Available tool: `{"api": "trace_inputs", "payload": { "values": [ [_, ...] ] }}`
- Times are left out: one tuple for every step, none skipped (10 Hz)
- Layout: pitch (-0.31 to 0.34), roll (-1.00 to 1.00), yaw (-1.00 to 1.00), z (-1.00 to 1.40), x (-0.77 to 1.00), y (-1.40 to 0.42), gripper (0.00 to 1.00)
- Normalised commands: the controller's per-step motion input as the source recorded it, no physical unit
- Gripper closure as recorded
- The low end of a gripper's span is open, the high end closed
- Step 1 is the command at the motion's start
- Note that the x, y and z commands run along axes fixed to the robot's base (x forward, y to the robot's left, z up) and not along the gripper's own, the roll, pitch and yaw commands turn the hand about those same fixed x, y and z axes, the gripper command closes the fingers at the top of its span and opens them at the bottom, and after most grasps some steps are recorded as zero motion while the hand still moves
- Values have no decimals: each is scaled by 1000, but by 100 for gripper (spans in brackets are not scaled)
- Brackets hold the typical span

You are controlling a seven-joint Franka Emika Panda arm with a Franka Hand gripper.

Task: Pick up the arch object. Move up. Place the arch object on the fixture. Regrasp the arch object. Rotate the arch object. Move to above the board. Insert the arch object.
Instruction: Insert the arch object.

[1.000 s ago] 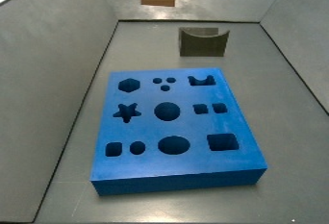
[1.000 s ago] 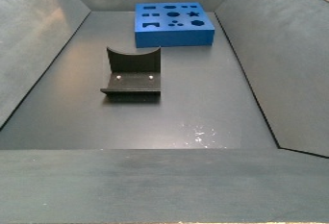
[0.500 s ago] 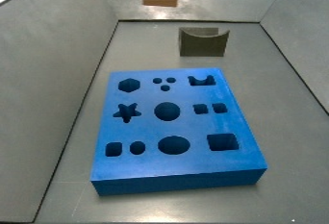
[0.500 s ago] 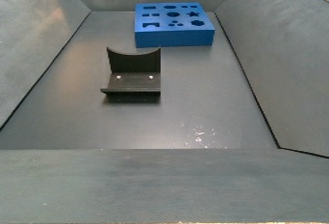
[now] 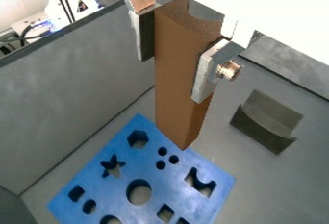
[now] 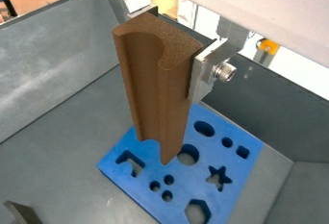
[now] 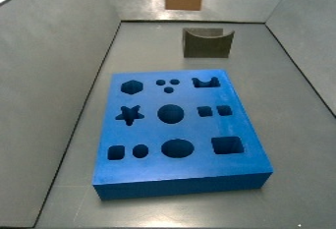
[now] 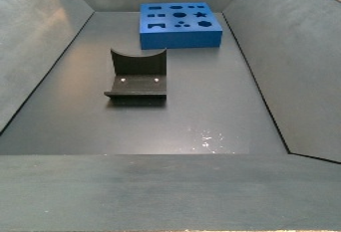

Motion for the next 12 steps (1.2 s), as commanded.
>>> {"api": "trace_inputs", "payload": {
  "values": [
    [-43, 0, 151, -83, 991, 0, 100],
    [-7, -3, 246, -229, 903, 26, 100],
    [0, -14, 291, -409, 829, 94, 100],
    [-10, 0, 280, -500, 740, 74, 100],
    [-31, 33, 271, -554, 651, 0, 100],
    [-40, 121, 260, -597, 571, 0, 100],
    [-7, 197, 269, -686, 509, -43, 100],
    [0, 236, 146, -643, 311, -66, 100],
    [100, 336, -46, -526, 211, -17, 100],
    [84, 301, -120, -509, 243, 0, 100],
    [50, 234, -94, -337, 0, 0, 100],
    [10, 54, -134, -14, 0, 0, 100]
  ]
}}
